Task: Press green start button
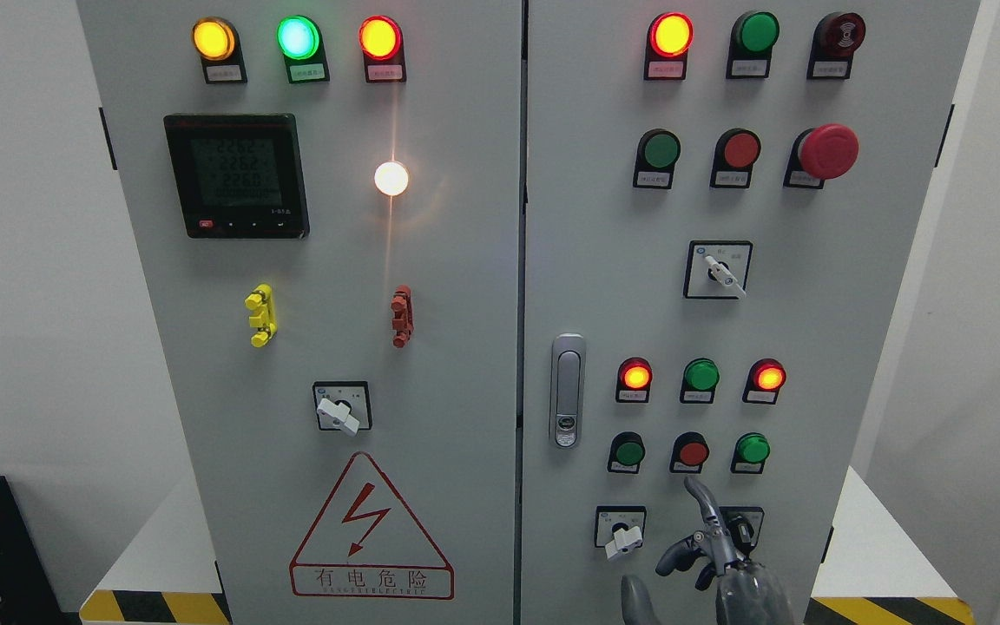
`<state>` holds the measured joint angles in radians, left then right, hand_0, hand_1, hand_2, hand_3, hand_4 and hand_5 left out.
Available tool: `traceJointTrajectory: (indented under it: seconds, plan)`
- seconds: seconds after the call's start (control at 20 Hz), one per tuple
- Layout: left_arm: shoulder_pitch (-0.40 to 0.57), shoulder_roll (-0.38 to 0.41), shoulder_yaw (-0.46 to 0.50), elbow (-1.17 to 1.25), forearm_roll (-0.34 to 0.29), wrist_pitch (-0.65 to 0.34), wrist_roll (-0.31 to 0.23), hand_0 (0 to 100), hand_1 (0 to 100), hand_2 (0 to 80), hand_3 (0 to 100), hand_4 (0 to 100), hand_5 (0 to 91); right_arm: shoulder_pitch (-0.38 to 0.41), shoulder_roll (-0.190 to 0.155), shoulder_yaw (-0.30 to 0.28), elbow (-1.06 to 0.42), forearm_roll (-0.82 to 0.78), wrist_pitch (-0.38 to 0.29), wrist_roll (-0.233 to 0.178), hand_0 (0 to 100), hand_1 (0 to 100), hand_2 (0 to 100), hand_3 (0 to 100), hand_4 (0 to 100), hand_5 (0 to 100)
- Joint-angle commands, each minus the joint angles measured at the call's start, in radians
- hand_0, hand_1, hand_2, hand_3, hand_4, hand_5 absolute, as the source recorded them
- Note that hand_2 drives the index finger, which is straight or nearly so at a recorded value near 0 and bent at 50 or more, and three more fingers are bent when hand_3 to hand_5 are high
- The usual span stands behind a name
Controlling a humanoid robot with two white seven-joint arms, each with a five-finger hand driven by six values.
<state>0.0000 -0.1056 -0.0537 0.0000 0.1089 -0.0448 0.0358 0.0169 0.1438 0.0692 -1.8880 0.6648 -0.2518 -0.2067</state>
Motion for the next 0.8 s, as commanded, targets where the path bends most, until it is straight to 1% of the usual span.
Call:
traceJointTrajectory:
  seconds: [0.0,0.05,0.15,0.25,0.3,0.4,0.45,0.55,0.65,0.7,0.75]
  plan:
    - [-0.023,0.000,0.000,-0.028,0.000,0.000,0.000,12,56,0.0,0,0,0.0,0.069,-0.001,0.020,-0.131,-0.230,0.020,0.038,5,29,0,49,54,54]
    - [-0.023,0.000,0.000,-0.028,0.000,0.000,0.000,12,56,0.0,0,0,0.0,0.080,-0.001,0.026,-0.140,-0.257,0.035,0.053,0,29,0,46,50,51]
    - [-0.023,0.001,0.000,-0.028,0.000,0.000,0.000,12,56,0.0,0,0,0.0,0.092,-0.001,0.033,-0.152,-0.306,0.057,0.082,0,28,0,41,43,45]
    - [-0.023,0.000,0.000,-0.028,0.000,0.000,0.000,12,56,0.0,0,0,0.0,0.104,-0.001,0.046,-0.157,-0.339,0.060,0.107,0,26,0,33,34,37]
    - [-0.023,0.000,0.000,-0.028,0.000,0.000,0.000,12,56,0.0,0,0,0.0,0.106,-0.001,0.047,-0.157,-0.350,0.060,0.112,0,26,0,31,31,35]
    - [-0.023,0.001,0.000,-0.028,0.000,0.000,0.000,12,56,0.0,0,0,0.0,0.107,-0.001,0.055,-0.158,-0.367,0.060,0.125,0,24,0,26,24,27]
    - [-0.023,0.000,0.000,-0.028,0.000,0.000,0.000,12,56,0.0,0,0,0.0,0.109,-0.001,0.058,-0.158,-0.373,0.062,0.138,0,24,0,24,20,23]
    - [-0.023,0.000,0.000,-0.028,0.000,0.000,0.000,12,56,0.0,0,0,0.0,0.116,-0.001,0.060,-0.158,-0.375,0.069,0.165,0,22,0,16,10,10]
    - [-0.023,0.000,0.000,-0.028,0.000,0.000,0.000,12,56,0.0,0,0,0.0,0.121,-0.001,0.061,-0.158,-0.379,0.069,0.184,0,20,0,11,4,2]
    - [-0.023,0.000,0.000,-0.028,0.000,0.000,0.000,12,56,0.0,0,0,0.0,0.123,-0.001,0.060,-0.158,-0.393,0.069,0.188,0,19,0,7,1,0]
    - [-0.023,0.000,0.000,-0.028,0.000,0.000,0.000,12,56,0.0,0,0,0.0,0.123,-0.001,0.060,-0.158,-0.407,0.071,0.191,0,18,0,6,0,0]
